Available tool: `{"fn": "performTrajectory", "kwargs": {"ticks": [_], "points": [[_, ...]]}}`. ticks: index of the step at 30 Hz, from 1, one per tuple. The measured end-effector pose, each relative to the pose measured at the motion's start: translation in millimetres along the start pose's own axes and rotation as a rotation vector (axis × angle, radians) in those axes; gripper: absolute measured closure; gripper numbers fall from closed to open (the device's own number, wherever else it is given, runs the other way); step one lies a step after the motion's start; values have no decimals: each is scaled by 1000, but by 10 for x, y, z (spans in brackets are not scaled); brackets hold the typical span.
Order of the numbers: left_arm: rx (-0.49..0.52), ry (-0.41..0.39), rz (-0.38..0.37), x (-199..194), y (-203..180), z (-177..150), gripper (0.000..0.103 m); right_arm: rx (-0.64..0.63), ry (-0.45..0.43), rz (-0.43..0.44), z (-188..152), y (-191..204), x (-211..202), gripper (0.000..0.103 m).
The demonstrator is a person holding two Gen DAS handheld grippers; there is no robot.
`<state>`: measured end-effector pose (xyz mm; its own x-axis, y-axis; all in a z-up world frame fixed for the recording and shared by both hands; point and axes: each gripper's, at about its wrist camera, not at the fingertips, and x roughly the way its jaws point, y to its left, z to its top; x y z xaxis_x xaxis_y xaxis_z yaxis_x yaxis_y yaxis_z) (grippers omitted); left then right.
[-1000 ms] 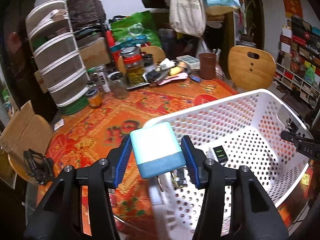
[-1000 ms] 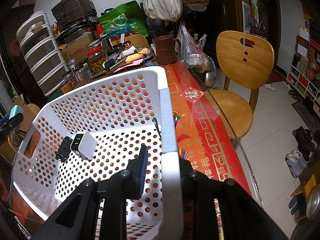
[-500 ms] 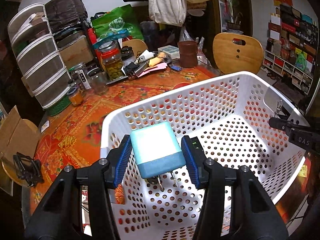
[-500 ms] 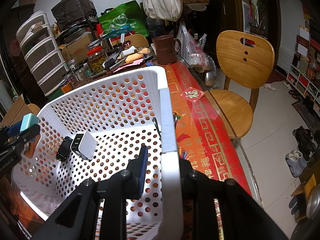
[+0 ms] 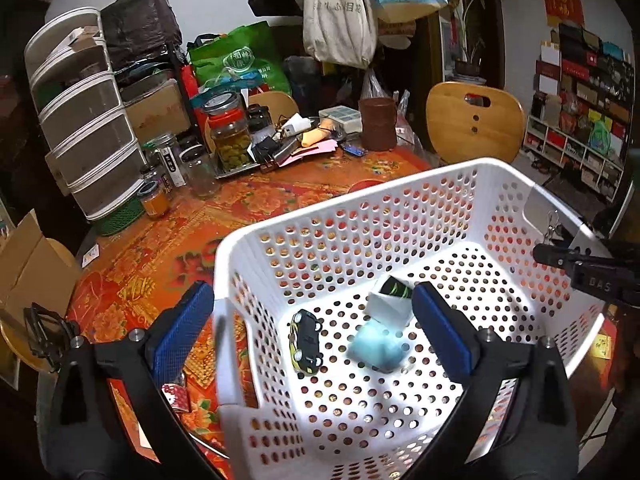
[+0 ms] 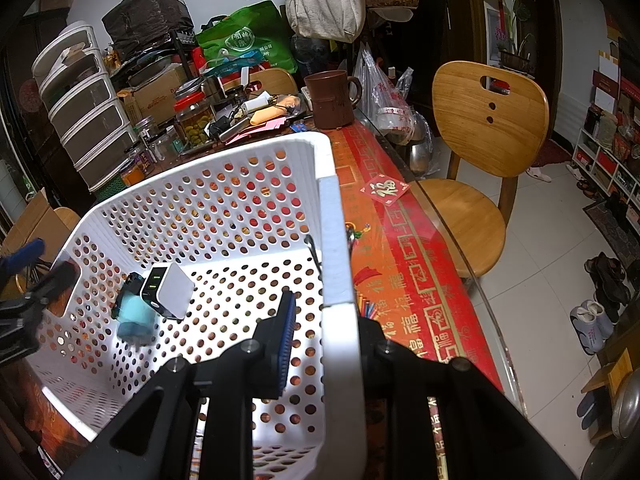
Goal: Organize rigid objects
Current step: 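Carry the light blue charger into the basket and open the left tool, then grasp the flat white charger with the left tool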
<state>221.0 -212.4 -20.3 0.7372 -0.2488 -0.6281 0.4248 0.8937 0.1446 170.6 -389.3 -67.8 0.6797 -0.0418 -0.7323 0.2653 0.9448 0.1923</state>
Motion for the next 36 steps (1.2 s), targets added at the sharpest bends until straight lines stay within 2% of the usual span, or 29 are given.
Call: {"fn": "performTrajectory", "kwargs": {"ticks": [8, 14, 16, 19, 23, 27, 29, 30, 33, 35, 36], "points": [[-50, -18, 44, -239, 427, -137, 4, -4, -2, -1, -14, -13, 2, 82], [-155, -60, 129, -617, 1185, -525, 1, -9, -1, -2, -11, -20, -1, 82], [-222, -9, 170, -574, 1569, -764, 1, -11, 0, -3, -2, -24, 1, 82], [-296, 102, 168, -343, 1990, -1147, 1, -10, -1, -2, -1, -29, 0, 82], [-306, 212, 160, -75, 2143, -1563, 1, -9, -2, -1, 0, -31, -3, 82], [-282, 258, 133, 118, 2100, -1724, 1, -11, 1, -4, 9, -34, -6, 82], [-278, 278, 146, 215, 2037, -1741, 10, -10, 2, -4, 10, -36, -8, 82], [-281, 290, 142, 262, 2024, -1768, 19, -11, 2, -4, 11, -35, -7, 82], [-307, 306, 118, 391, 2006, -1811, 23, -11, 1, -5, 11, -34, -7, 82], [-317, 297, 96, 426, 1990, -1797, 32, -12, 2, -7, 13, -35, -5, 82], [-319, 293, 80, 428, 1985, -1786, 51, -12, 2, -7, 14, -35, -5, 82]]}}
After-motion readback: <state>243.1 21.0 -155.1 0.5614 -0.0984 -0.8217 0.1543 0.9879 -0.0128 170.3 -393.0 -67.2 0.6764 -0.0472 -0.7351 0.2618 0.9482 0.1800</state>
